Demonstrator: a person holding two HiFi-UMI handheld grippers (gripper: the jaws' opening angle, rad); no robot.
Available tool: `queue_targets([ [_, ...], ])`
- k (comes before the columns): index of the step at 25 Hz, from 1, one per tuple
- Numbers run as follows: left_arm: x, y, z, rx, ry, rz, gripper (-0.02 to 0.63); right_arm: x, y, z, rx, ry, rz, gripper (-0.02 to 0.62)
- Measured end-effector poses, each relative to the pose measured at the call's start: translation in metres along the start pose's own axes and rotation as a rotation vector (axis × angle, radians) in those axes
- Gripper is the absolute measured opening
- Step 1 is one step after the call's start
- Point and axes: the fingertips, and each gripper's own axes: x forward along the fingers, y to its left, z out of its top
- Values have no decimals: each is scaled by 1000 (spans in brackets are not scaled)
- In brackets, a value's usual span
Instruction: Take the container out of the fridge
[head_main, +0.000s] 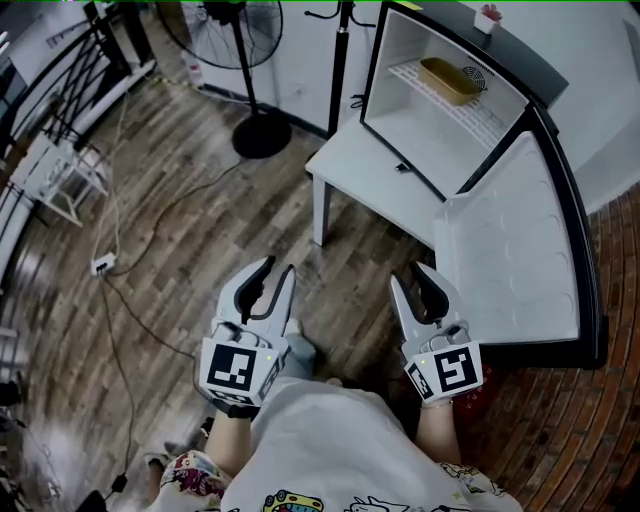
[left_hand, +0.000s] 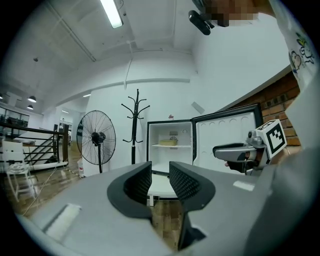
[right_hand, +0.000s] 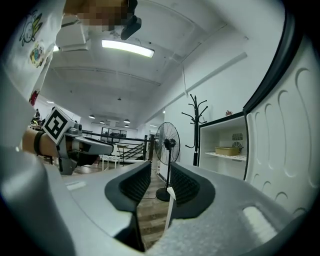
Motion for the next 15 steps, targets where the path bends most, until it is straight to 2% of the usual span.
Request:
queue_targets([
  [6,33,43,7,-2,-7,-44,129,45,-13,7,6,9,-45,147],
  [15,59,116,10,21,-5,-65,146,103,-20,4,28,35,-116,183],
])
